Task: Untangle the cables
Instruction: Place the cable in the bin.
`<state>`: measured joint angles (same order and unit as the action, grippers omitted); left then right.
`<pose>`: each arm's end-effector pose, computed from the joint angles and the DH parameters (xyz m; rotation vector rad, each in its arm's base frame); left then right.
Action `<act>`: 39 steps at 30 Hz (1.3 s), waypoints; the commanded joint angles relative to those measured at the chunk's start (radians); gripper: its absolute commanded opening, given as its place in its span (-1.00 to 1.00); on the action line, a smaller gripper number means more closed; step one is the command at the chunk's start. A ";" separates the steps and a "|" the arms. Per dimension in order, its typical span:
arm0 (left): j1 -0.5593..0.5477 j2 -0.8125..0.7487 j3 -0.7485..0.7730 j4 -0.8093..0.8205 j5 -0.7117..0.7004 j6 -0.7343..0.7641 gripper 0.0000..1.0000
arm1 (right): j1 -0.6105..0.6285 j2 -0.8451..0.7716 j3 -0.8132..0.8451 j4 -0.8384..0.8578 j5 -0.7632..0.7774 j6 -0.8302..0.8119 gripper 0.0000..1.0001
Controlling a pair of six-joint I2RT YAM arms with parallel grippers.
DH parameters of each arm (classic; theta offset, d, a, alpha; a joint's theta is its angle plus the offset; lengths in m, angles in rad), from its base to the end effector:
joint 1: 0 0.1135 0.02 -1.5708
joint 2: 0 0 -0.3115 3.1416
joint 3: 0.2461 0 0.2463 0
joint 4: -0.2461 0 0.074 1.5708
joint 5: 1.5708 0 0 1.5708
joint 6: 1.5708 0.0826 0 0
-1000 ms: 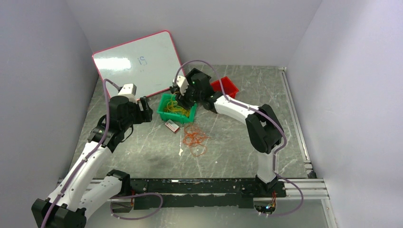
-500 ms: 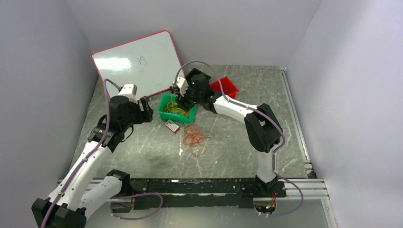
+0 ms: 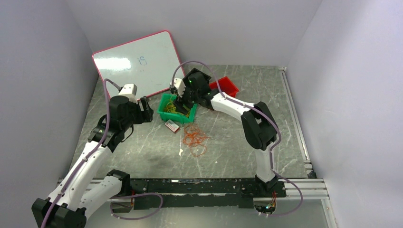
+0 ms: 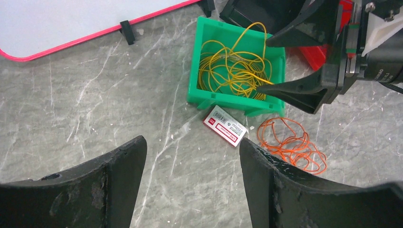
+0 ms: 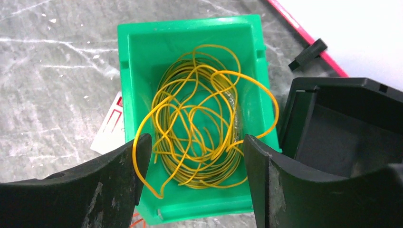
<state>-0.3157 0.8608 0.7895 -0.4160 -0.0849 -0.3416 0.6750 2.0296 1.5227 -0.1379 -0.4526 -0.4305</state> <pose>0.1900 -0.0547 0.3194 -0.0797 2.0700 -0.3190 0.3791 0.3497 0.2402 -1.3690 1.7381 0.6361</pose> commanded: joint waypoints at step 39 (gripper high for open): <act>0.011 0.032 -0.013 0.097 0.188 0.033 0.56 | -0.019 -0.079 -0.082 0.193 0.002 0.122 -0.19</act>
<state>-0.3149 0.8814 0.7879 -0.3584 0.0624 -0.3180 0.6666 2.0693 1.4574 -0.0181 -0.4564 -0.3290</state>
